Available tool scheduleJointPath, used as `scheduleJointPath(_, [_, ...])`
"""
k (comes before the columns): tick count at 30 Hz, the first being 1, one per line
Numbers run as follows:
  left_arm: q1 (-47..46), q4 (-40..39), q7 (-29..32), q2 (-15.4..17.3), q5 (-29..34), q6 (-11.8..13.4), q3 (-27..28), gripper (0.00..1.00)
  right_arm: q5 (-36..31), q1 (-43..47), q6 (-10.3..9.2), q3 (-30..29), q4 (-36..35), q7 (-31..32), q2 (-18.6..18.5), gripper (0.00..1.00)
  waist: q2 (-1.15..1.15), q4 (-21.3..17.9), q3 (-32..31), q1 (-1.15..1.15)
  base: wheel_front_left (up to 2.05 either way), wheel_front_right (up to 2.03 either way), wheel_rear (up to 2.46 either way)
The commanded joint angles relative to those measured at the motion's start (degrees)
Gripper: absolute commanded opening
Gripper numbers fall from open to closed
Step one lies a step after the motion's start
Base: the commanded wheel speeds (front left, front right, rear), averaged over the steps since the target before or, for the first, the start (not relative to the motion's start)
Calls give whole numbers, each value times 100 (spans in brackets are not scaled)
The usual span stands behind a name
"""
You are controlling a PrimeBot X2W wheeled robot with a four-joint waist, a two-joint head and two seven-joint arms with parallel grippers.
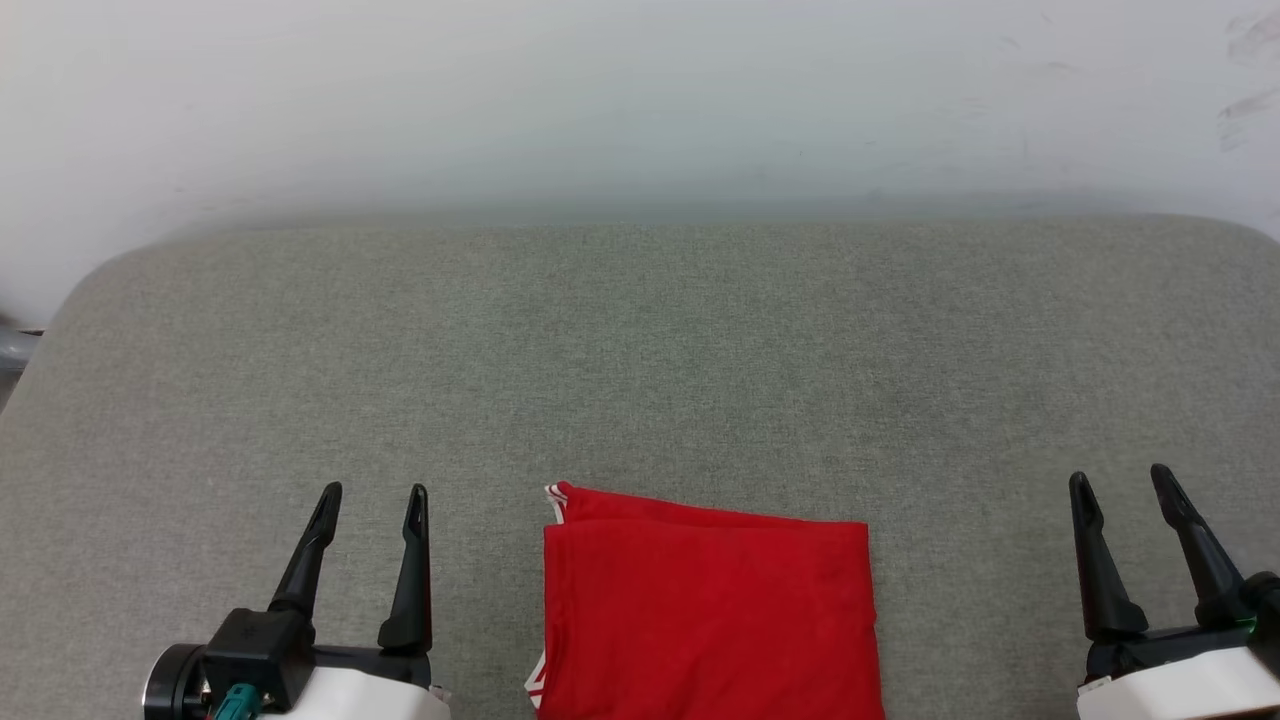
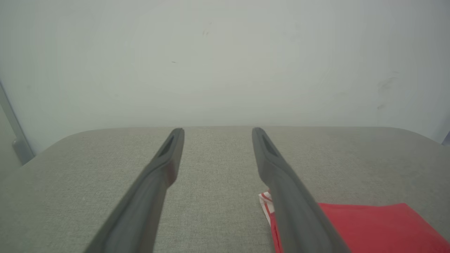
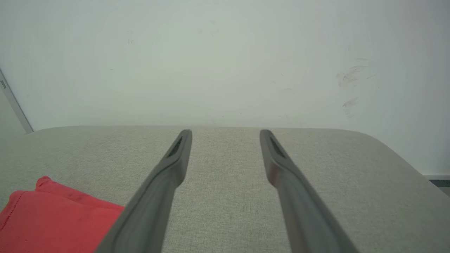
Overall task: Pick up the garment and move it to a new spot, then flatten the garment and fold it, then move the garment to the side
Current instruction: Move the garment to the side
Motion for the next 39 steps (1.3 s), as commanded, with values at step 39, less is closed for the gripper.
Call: scheduleJointPath(39, [-295,-79,-13,-9,250,42,-200,100,1515,-638,-4,544,-682,7030,-34,100,0,702,572,0,0,0,0])
